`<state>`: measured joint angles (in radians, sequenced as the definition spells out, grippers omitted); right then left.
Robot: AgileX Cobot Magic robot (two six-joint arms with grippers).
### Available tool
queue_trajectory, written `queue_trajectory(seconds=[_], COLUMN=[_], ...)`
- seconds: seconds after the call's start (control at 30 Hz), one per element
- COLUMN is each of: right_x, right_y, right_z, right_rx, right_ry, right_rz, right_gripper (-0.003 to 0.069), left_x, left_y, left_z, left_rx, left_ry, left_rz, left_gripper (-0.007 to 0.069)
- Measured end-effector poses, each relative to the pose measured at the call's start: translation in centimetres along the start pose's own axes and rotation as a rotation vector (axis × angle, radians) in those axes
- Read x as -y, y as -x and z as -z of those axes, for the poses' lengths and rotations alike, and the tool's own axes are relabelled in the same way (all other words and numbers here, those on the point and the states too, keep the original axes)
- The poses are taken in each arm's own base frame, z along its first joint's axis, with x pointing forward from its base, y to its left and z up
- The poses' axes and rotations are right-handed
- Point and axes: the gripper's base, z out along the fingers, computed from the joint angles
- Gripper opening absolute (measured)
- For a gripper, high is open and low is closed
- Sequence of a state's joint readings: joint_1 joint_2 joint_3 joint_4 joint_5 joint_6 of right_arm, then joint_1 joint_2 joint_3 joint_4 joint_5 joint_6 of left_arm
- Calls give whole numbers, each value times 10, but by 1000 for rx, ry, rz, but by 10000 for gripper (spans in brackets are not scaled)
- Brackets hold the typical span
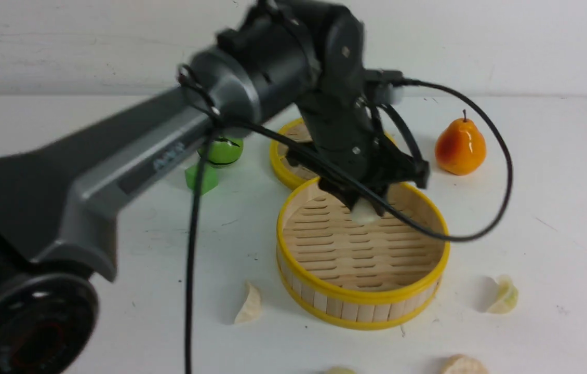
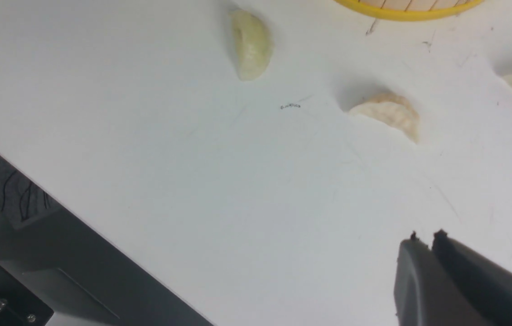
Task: Put the dumplings into the steamer on the white table.
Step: 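Place the dumpling into the bamboo steamer basket with the left gripper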
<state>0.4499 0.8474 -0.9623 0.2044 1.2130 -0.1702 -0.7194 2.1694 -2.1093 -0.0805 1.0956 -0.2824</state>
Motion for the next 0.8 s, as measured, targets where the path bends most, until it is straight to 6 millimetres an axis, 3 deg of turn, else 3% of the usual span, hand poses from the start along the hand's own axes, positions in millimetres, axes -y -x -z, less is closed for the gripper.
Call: queue_trajectory(seconds=[0.1, 0.2, 0.4, 0.57, 0.7, 0.8], right_x=[-5, -9, -13, -13, -13, -13], right_y=[-13, -24, -38, -39, -39, -38], right_z=[20, 35, 50, 52, 52, 52], right_rx=[68, 128, 194, 194, 194, 205], right_ry=[-6, -11, -17, -26, -28, -29], right_rz=[17, 30, 19, 17, 17, 17], right_gripper=[41, 41, 46, 50, 51, 51], left_x=[12, 10, -11, -16, -16, -16], left_y=[-1, 2, 7, 4, 3, 0], left_z=[-31, -51, -77, -89, -89, -78], left_rx=[52, 113, 164, 150, 132, 75], left_ry=[11, 39, 97, 105, 109, 139], left_rz=[50, 140, 270, 288, 293, 253], left_gripper=[238, 238, 238, 246, 345, 495])
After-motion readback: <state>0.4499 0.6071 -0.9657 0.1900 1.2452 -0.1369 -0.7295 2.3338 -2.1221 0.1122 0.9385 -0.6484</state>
